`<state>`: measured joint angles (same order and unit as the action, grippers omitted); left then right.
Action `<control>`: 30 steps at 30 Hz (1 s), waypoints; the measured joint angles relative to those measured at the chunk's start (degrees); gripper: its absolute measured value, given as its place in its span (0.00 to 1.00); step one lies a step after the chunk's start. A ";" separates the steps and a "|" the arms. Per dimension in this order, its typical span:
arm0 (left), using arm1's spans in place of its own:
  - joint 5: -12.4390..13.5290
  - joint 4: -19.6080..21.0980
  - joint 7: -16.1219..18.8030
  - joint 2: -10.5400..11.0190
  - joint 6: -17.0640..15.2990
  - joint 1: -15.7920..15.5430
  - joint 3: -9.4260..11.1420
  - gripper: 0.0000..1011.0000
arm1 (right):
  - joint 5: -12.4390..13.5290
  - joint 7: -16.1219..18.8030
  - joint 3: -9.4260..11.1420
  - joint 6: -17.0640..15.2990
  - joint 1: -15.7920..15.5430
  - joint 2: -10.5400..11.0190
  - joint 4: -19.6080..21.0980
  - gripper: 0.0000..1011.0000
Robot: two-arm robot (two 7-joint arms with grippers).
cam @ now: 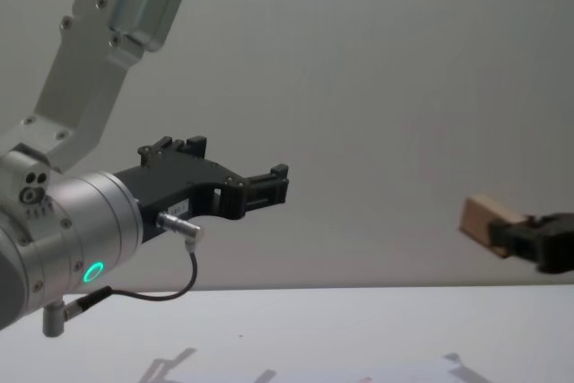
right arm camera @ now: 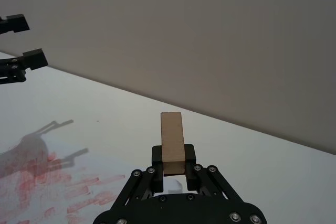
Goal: Use the one hand to pick up the stamp and affix it onto the A4 paper.
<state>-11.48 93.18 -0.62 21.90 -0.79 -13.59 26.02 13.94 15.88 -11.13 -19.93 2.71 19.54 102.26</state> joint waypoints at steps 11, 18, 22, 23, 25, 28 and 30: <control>0.00 0.00 0.00 0.00 0.00 0.00 0.00 0.99 | 4.56 -6.06 3.06 -1.71 -6.43 3.32 5.51 0.21; 0.00 0.00 0.00 0.00 0.00 0.00 0.00 0.99 | 7.42 -9.03 4.60 -3.73 -10.67 5.01 7.49 0.21; 0.00 0.00 0.00 0.00 0.00 0.00 0.00 0.99 | 8.87 -10.43 5.48 -5.32 -13.24 5.97 8.09 0.21; 0.00 0.00 0.00 0.00 0.00 0.00 0.00 0.99 | 9.03 -10.62 5.59 -5.58 -13.60 6.11 8.12 0.21; 0.00 0.00 0.00 0.00 0.00 0.00 0.00 0.99 | 9.51 -11.28 5.93 -6.50 -14.69 6.56 8.16 0.21; 0.00 0.00 0.00 0.00 0.00 0.00 0.00 0.99 | 9.85 -11.78 6.20 -7.21 -15.60 6.94 8.16 0.21; 0.00 0.00 0.00 0.00 0.00 0.00 0.00 0.99 | 10.08 -12.21 6.45 -7.82 -16.35 7.26 8.09 0.21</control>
<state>-11.48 93.18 -0.62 21.89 -0.79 -13.59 26.02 24.02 3.67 -4.68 -27.75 -13.64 26.81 110.35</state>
